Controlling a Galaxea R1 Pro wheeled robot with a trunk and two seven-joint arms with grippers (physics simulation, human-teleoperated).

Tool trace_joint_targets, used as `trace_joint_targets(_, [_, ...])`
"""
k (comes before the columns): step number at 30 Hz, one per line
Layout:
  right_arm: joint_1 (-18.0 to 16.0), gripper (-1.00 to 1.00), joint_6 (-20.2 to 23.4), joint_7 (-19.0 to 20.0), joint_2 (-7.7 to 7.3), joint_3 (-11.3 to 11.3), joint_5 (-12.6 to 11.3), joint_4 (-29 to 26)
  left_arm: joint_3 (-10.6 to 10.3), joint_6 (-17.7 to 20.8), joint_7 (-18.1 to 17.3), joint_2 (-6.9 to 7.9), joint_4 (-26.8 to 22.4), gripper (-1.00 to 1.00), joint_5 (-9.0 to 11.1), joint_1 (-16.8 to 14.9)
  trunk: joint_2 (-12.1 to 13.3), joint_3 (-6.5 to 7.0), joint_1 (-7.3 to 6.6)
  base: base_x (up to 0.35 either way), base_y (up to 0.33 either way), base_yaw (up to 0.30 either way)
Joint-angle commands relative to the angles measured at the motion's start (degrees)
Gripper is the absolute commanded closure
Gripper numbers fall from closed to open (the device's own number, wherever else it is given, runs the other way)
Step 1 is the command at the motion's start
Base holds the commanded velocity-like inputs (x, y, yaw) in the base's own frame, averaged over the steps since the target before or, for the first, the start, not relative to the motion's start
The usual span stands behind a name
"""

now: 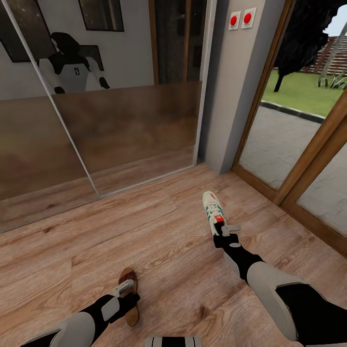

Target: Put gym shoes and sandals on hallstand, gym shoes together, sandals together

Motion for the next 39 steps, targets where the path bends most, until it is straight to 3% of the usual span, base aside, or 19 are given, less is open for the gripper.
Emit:
trace_joint_targets(1, [0.0, 1.0, -0.1, -0.3, 0.01, 0.4, 0.0, 0.1, 0.0, 0.4, 0.3, -0.03, -0.2, -1.0, 0.6, 0.0, 0.0, -0.04, -0.01, -0.002, 0.0, 0.0])
trace_joint_targets(39, [0.0, 1.0, -0.3, -0.3, 0.01, 0.4, 0.0, 0.1, -0.1, 0.4, 0.3, -0.01, -0.2, -1.0, 0.6, 0.0, 0.0, -0.04, -0.01, 0.0, 0.0, 0.0])
